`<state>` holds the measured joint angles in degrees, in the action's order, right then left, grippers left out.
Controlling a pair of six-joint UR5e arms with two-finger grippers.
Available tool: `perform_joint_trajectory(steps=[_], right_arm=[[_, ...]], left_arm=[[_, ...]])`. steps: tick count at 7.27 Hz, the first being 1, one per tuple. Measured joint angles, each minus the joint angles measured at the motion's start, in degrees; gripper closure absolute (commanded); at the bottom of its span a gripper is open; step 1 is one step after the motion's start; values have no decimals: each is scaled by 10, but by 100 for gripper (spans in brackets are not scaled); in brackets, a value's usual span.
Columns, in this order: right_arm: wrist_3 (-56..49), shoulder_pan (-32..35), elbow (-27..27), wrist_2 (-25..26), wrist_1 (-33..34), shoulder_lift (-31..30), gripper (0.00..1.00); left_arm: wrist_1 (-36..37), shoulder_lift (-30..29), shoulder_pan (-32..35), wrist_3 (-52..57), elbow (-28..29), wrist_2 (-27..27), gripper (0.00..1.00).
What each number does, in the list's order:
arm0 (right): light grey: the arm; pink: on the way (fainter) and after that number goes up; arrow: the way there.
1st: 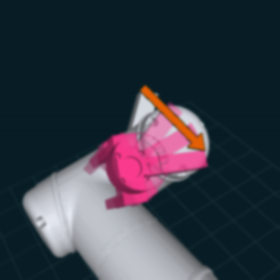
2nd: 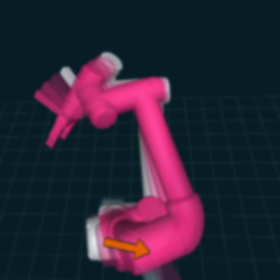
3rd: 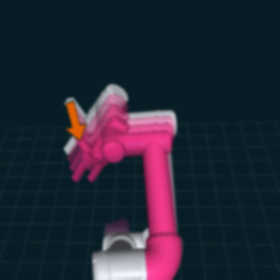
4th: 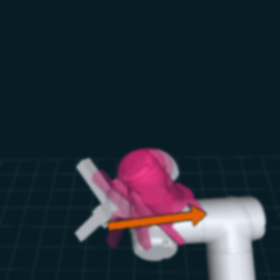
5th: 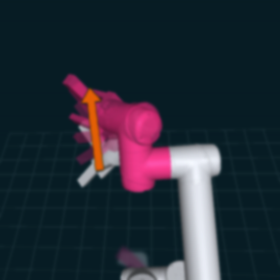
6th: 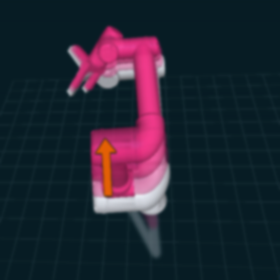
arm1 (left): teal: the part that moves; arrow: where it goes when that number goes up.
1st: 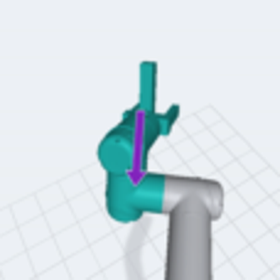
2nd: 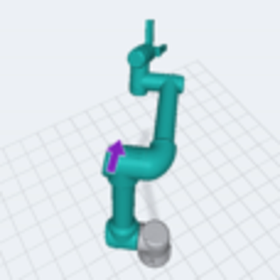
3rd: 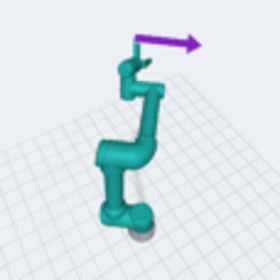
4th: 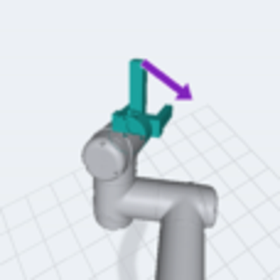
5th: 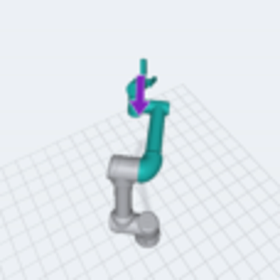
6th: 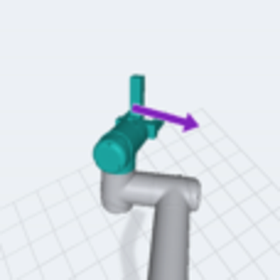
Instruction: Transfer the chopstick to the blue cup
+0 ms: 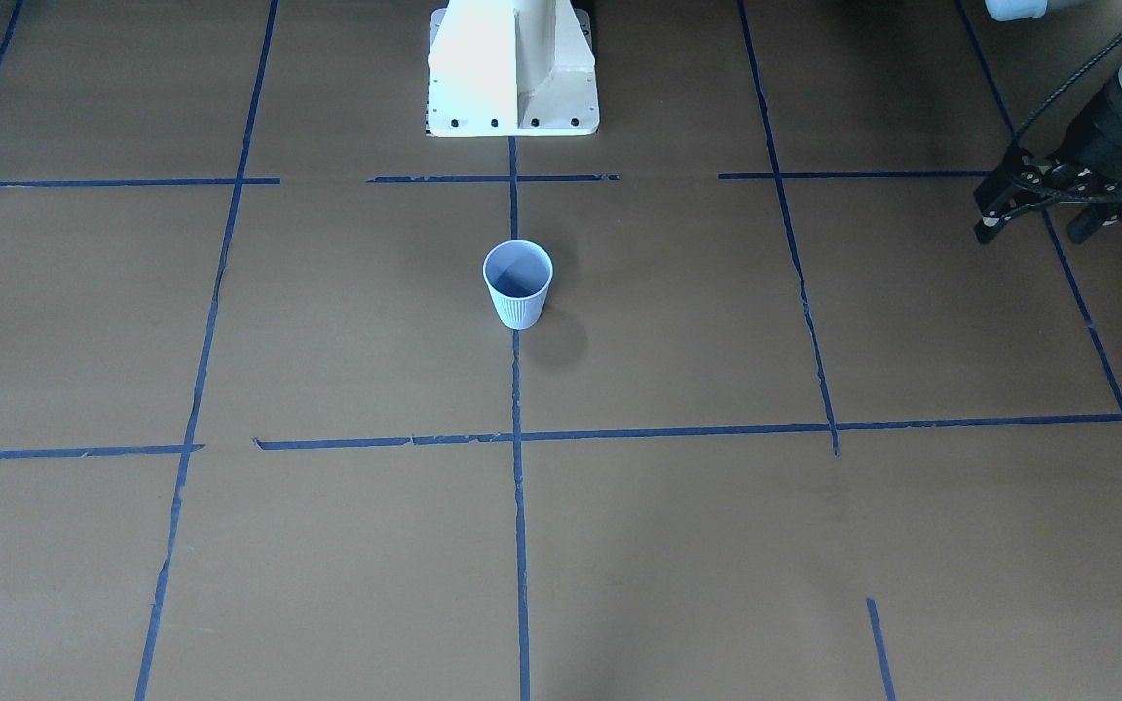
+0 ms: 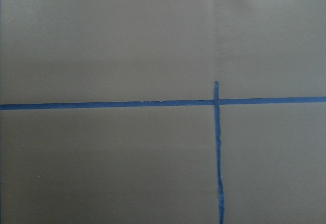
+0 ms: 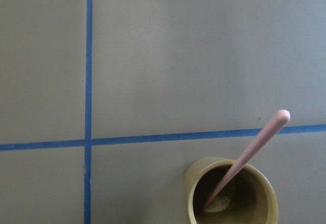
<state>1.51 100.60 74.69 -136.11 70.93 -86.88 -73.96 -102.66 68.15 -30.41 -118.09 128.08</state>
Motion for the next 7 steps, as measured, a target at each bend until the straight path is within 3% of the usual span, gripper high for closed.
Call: perform_joint_trajectory(steps=[4, 7], right_arm=[[74, -1, -121, 43, -128, 56, 0], [89, -10, -149, 54, -145, 61, 2]], left_arm=[[0, 2, 5, 3, 1, 1, 0], [-1, 1, 5, 4, -3, 1, 0]])
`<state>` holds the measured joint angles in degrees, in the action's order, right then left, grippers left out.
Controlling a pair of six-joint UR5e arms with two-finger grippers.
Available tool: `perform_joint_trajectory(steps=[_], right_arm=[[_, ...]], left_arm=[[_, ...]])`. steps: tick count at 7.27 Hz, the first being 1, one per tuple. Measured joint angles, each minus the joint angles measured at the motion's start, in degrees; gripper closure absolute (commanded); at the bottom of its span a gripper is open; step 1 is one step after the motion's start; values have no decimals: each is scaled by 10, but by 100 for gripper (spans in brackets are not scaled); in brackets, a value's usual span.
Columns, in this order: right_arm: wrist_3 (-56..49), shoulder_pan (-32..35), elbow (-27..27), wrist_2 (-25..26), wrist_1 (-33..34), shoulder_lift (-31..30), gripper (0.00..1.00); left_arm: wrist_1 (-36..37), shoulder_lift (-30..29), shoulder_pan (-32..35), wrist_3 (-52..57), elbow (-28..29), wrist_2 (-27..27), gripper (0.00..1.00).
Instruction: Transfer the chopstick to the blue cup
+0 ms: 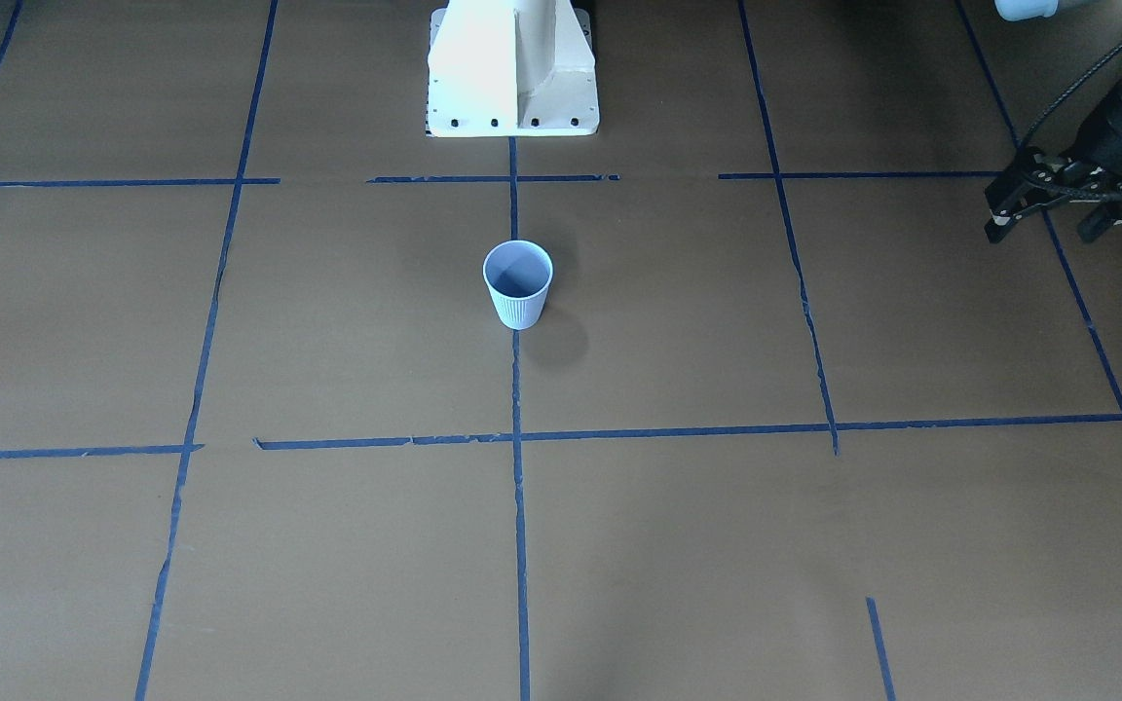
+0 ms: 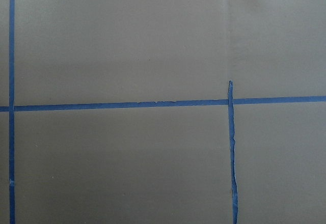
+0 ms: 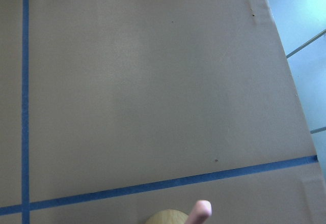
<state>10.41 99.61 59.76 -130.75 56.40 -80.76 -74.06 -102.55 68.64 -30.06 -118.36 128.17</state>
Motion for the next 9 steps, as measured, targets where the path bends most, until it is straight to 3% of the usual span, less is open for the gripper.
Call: perform_joint_trajectory(steps=[2, 3, 4, 6, 8, 9], right_arm=[[5, -23, -1, 13, -1, 1, 3], [6, -29, -2, 18, 0, 3, 10], [10, -31, -2, 21, 0, 7, 27], [25, -32, -3, 29, 0, 10, 75], [30, -32, -2, 36, 0, 12, 94], [31, -32, -1, 38, 0, 16, 97]], left_arm=[[1, 0, 0, 0, -2, 0, 0], [1, 0, 0, 0, -3, 0, 0], [1, 1, 0, 0, -3, 0, 0], [1, 1, 0, 0, -4, 0, 0], [1, 1, 0, 0, -5, 0, 0], [1, 1, 0, 0, -6, 0, 0]])
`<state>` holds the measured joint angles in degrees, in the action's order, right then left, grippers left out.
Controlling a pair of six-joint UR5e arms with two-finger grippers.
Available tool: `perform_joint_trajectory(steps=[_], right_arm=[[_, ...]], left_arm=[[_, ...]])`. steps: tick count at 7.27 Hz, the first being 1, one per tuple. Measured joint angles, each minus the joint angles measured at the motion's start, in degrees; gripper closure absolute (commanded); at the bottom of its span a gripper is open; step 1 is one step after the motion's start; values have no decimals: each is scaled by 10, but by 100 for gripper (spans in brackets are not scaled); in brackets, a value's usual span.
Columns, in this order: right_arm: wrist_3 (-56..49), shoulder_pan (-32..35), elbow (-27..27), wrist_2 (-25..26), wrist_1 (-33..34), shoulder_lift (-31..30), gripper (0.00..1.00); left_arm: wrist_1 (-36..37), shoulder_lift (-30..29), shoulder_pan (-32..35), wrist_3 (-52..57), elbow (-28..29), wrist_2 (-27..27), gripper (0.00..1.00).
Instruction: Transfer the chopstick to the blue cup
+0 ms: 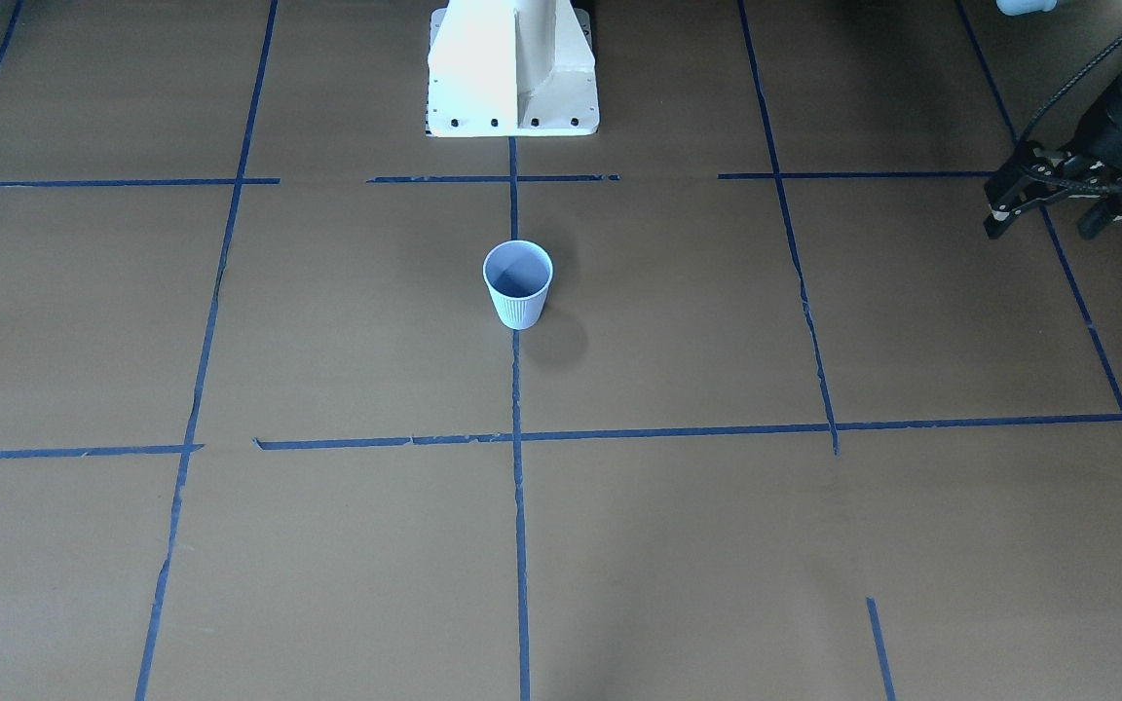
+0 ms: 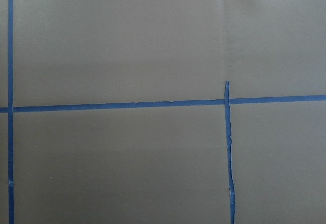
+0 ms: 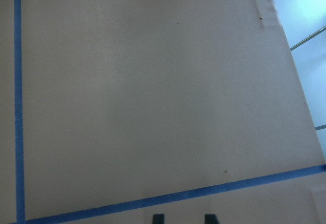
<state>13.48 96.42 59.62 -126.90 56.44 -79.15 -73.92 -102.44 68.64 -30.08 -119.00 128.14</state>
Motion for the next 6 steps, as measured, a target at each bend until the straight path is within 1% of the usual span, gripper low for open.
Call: perform_joint_trajectory(steps=[3, 6], right_arm=[[1, 10, 17, 4, -2, 6, 100], [-5, 50, 69, 0, -1, -8, 100]], left_arm=[[1, 7, 0, -7, -19, 0, 0], [1, 15, -1, -9, -35, 0, 0]])
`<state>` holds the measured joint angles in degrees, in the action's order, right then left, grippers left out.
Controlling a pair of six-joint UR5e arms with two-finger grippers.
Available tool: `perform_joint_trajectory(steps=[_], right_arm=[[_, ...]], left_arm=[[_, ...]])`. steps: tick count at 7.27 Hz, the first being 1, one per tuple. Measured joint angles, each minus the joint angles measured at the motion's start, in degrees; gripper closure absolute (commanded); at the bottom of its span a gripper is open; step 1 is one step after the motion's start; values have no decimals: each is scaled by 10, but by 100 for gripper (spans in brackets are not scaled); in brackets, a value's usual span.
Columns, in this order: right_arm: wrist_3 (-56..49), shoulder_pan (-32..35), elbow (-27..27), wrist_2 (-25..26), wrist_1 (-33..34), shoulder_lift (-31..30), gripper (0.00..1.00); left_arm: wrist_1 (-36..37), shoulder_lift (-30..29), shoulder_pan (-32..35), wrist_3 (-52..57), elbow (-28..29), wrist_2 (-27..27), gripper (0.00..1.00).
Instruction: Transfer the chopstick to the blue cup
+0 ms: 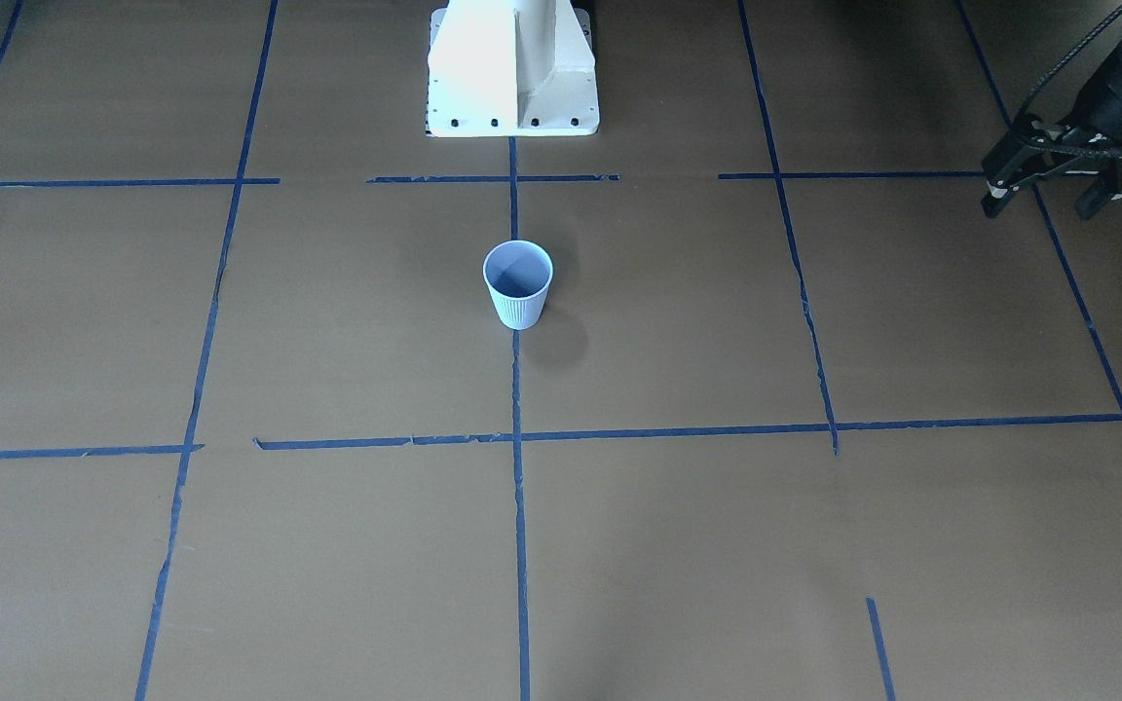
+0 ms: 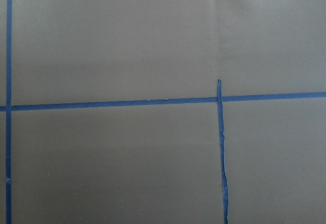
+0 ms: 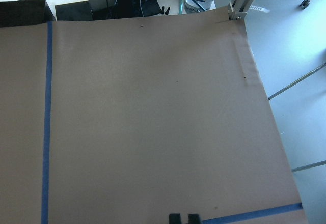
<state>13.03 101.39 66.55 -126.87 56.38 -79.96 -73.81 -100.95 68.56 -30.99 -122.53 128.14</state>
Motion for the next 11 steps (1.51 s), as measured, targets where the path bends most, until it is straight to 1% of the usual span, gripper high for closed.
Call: perform_joint_trajectory(steps=[2, 5, 6, 7, 8, 9, 10, 11], right_arm=[[-3, 41, 44, -4, 2, -17, 100], [-4, 96, 140, -6, 15, -28, 100], [-3, 102, 186, -6, 60, -19, 100], [-1, 94, 242, -5, 151, 2, 100], [1, 60, 320, 0, 299, 46, 100], [5, 17, 380, 6, 424, 96, 100], [24, -33, 417, 8, 504, 143, 100], [84, -101, 444, 9, 543, 181, 100]], left_arm=[[0, 0, -1, -5, -2, 0, 0], [0, 0, -2, -8, -1, 0, 0], [-1, 0, -2, -7, 0, 0, 0], [-1, 0, -2, -5, 2, 0, 0], [-2, 1, -2, -3, 4, 0, 0], [-2, 1, -2, -1, 6, 0, 0], [-2, 3, -2, -1, 7, 0, 0], [-1, 5, -1, 0, 5, 0, 0]])
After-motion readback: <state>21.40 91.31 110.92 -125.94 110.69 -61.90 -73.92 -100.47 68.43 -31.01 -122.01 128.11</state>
